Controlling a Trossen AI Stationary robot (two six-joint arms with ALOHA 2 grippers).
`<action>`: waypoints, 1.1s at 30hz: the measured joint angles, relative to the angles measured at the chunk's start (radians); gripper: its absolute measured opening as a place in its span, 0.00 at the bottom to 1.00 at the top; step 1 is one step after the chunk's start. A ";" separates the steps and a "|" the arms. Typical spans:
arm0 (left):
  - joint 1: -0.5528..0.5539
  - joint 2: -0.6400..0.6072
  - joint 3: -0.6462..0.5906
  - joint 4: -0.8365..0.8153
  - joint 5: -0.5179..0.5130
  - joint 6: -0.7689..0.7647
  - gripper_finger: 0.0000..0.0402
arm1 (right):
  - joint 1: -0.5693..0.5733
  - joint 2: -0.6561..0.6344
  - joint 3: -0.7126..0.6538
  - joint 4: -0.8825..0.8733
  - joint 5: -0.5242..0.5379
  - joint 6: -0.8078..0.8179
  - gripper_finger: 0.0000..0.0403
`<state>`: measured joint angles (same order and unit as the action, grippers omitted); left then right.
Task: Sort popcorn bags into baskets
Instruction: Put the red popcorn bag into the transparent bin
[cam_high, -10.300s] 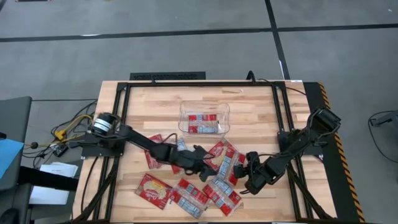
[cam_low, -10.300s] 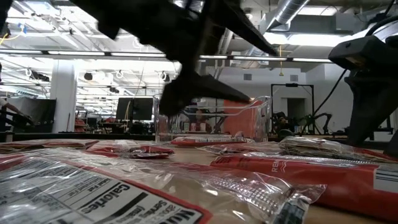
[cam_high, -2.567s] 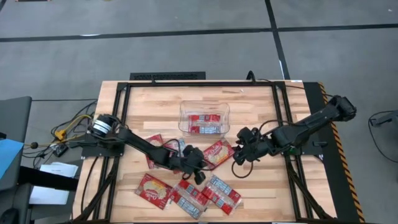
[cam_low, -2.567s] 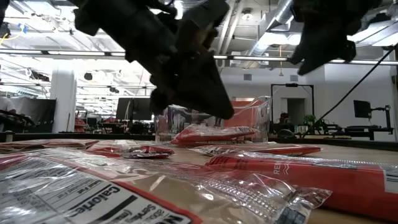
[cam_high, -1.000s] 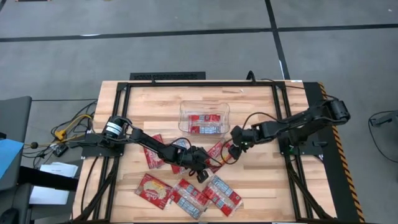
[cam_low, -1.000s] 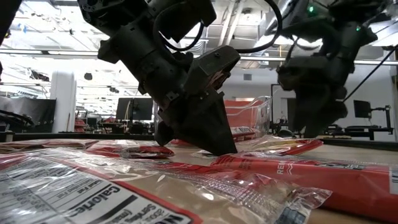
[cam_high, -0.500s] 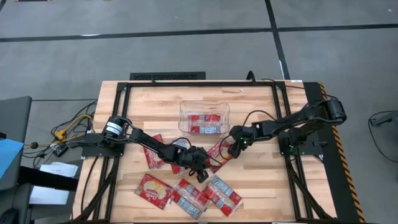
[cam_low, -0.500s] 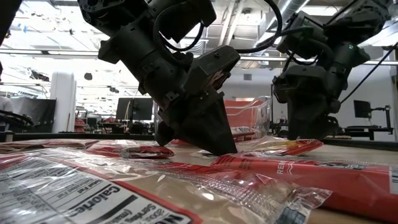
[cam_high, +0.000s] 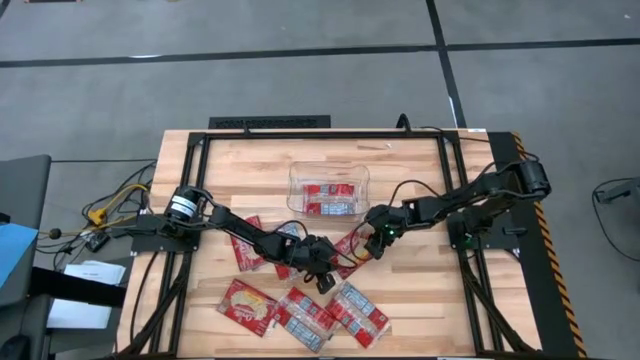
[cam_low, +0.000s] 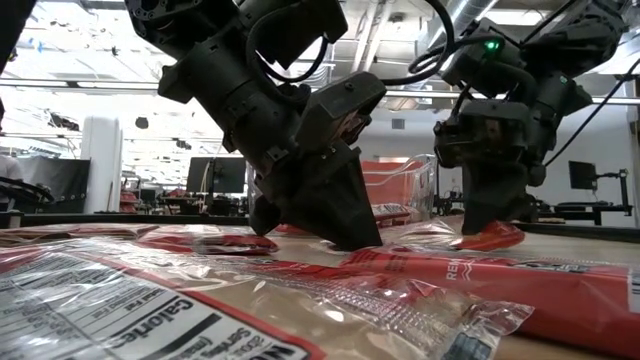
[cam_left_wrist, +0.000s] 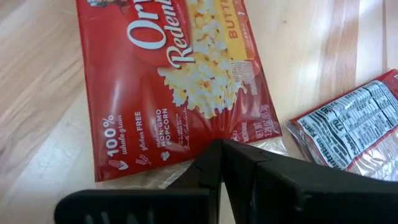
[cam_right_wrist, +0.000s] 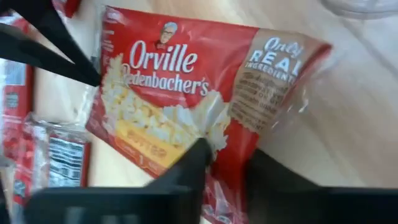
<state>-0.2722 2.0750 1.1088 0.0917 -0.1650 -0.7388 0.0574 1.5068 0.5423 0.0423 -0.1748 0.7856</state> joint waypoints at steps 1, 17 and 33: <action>0.000 0.000 0.000 0.000 -0.003 -0.001 0.00 | 0.000 -0.001 0.000 0.004 -0.003 0.001 0.17; 0.015 -0.340 -0.005 -0.259 0.106 -0.063 0.00 | 0.060 -0.168 0.111 -0.242 0.022 0.098 0.02; -0.007 -0.948 -0.002 -0.469 -0.361 -0.089 0.00 | -0.046 -0.335 0.428 -0.312 0.411 0.131 0.01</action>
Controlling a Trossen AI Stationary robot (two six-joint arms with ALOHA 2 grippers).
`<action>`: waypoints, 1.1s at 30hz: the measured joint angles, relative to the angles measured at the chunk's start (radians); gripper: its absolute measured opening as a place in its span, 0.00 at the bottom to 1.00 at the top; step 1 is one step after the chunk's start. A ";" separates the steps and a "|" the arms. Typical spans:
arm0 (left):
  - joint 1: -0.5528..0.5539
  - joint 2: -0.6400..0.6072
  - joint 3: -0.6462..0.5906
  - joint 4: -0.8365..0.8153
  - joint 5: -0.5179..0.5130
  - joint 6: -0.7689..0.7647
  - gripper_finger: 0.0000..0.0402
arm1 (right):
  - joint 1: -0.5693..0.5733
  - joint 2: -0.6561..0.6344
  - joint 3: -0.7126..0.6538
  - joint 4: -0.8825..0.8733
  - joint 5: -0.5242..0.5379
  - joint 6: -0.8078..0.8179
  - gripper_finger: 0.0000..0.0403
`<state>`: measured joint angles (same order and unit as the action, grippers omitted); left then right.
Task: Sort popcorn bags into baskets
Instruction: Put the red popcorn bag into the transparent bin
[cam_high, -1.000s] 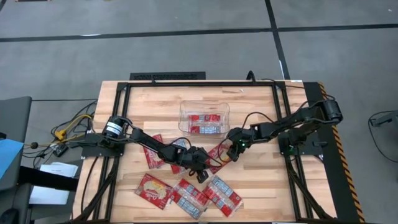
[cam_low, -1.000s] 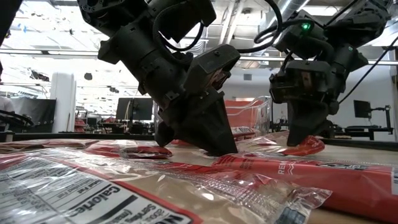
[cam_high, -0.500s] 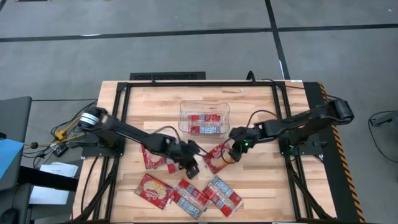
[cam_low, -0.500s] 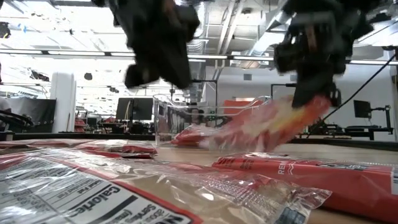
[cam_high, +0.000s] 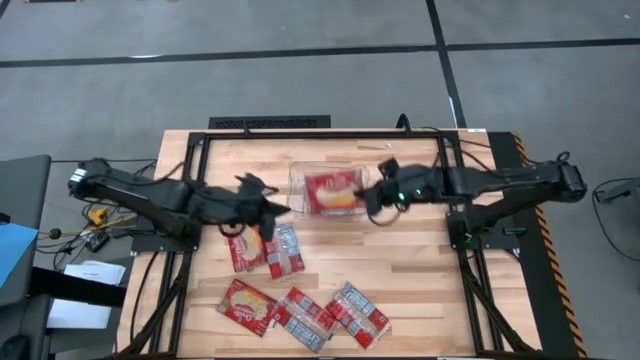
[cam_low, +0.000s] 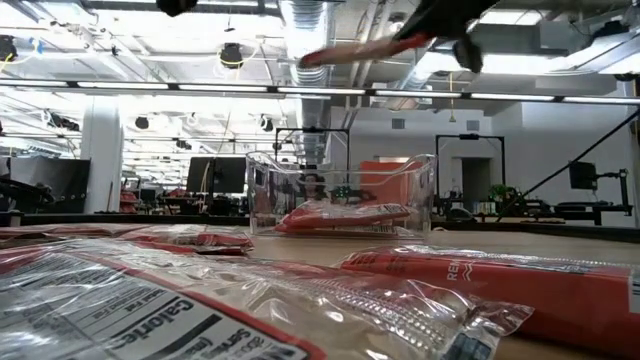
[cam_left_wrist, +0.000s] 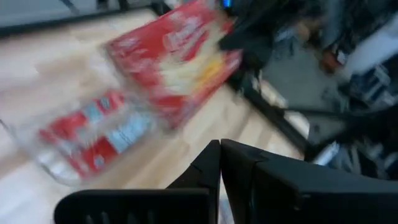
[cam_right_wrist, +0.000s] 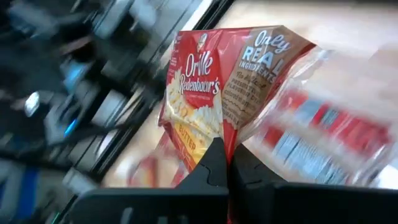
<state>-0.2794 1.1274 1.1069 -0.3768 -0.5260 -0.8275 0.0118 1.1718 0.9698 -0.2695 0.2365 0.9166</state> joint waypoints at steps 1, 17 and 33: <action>0.000 -0.018 0.000 -0.009 -0.021 0.002 0.00 | -0.025 0.021 0.007 0.012 0.001 -0.005 0.01; 0.000 -0.038 0.002 -0.109 -0.077 -0.025 0.00 | -0.173 0.353 0.021 0.019 -0.093 0.072 0.01; 0.003 -0.029 0.001 -0.130 -0.052 -0.009 0.00 | -0.183 0.358 0.029 -0.034 -0.112 -0.003 0.35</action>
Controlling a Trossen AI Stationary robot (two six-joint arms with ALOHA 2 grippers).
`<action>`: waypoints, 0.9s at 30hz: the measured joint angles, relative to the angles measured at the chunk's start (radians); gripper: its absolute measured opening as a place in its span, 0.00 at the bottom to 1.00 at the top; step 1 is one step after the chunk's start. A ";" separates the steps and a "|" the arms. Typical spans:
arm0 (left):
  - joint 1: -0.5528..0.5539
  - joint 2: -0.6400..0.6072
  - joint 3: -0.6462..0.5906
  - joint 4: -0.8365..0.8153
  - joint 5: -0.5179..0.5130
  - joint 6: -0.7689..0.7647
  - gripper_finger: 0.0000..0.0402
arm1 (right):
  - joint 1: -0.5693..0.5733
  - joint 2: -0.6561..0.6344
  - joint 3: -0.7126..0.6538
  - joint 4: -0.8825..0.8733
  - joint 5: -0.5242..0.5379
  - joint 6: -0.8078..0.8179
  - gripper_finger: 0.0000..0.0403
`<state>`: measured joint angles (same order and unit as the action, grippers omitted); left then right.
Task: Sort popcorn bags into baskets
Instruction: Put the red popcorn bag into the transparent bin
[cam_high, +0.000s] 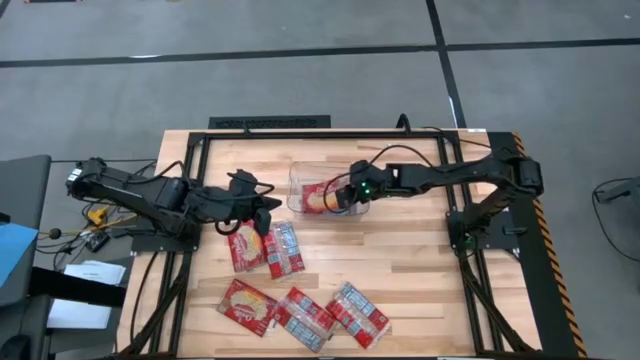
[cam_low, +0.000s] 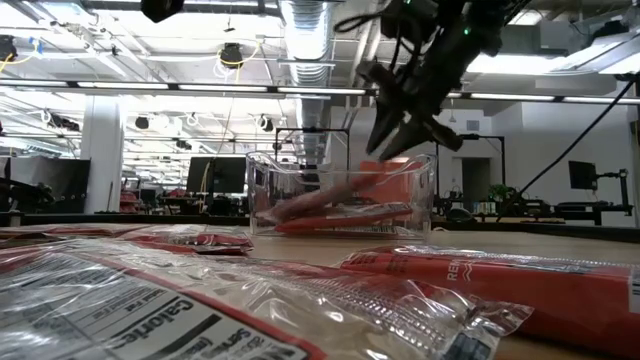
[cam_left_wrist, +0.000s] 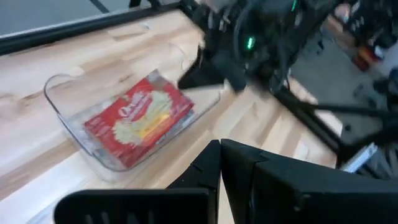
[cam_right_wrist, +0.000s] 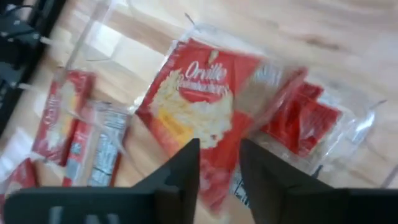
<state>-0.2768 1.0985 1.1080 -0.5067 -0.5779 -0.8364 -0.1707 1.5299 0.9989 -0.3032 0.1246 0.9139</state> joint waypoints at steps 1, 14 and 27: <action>0.000 0.000 0.000 -0.008 0.019 0.010 0.00 | -0.004 -0.016 0.010 -0.020 0.000 -0.013 0.38; -0.052 0.110 0.000 -0.046 0.175 0.049 0.00 | 0.336 -0.276 0.100 -0.474 -0.007 -0.033 0.47; -0.079 0.631 0.005 0.586 0.622 0.153 0.00 | 1.075 -0.109 0.043 -0.436 0.387 0.910 0.35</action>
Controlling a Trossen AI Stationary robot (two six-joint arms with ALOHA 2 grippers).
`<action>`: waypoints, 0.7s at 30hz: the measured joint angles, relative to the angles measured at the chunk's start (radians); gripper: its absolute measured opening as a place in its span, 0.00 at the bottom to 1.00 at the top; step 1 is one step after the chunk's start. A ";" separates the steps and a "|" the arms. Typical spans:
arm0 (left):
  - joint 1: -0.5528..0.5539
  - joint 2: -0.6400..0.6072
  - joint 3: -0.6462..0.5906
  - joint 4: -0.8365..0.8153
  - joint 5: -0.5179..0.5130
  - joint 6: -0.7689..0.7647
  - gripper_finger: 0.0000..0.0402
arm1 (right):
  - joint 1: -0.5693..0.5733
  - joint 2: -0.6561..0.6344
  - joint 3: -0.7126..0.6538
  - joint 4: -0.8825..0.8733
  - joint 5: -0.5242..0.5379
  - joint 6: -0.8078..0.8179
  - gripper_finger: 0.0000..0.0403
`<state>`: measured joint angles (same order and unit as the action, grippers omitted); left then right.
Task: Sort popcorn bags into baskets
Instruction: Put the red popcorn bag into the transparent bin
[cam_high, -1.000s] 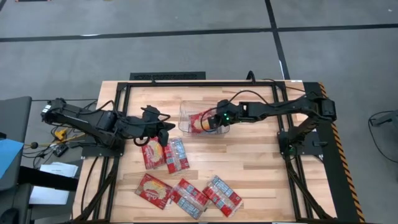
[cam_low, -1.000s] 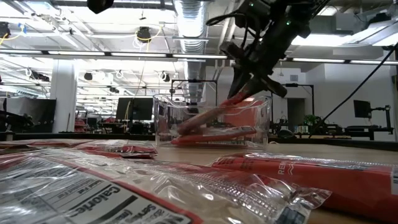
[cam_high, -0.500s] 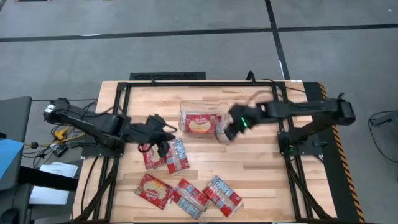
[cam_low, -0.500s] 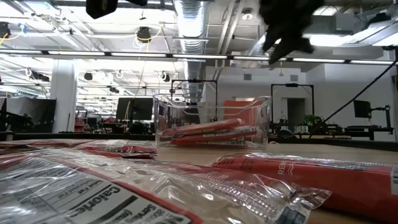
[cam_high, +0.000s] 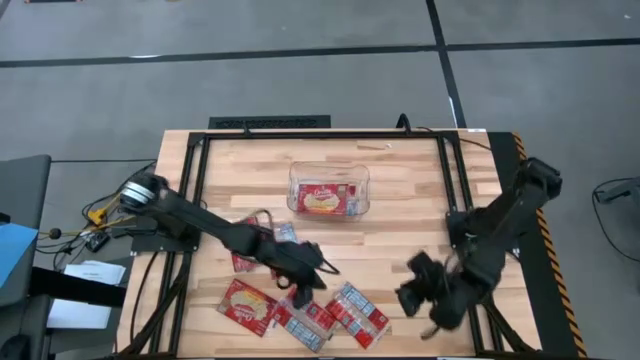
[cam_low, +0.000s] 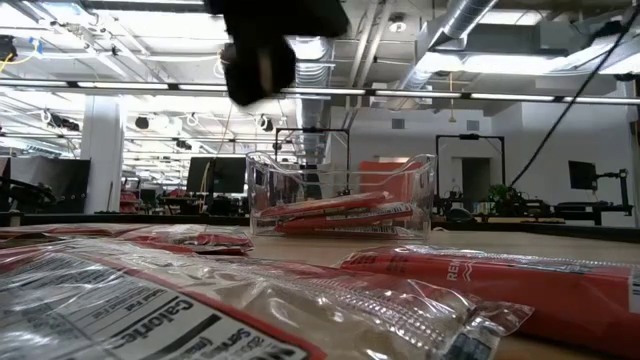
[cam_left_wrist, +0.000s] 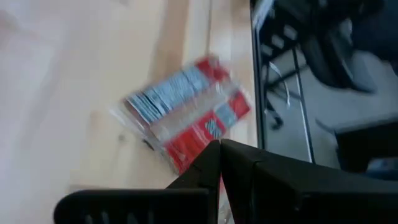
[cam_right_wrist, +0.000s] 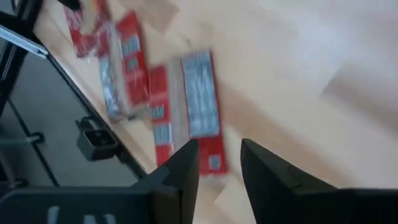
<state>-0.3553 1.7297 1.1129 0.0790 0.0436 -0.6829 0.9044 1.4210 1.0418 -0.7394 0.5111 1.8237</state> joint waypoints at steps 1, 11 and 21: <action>0.000 0.048 0.012 0.031 0.021 0.005 0.00 | 0.021 0.030 0.001 0.012 0.003 0.051 0.34; -0.036 0.384 0.215 0.030 0.115 0.138 0.00 | 0.070 0.228 0.000 0.242 0.021 0.255 0.29; -0.040 0.433 0.261 -0.181 -0.022 0.161 0.00 | 0.056 0.208 0.004 0.246 0.016 0.235 0.29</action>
<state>-0.3951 2.1630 1.3739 -0.1017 0.0216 -0.5222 0.9600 1.6288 1.0454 -0.4933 0.5267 2.0590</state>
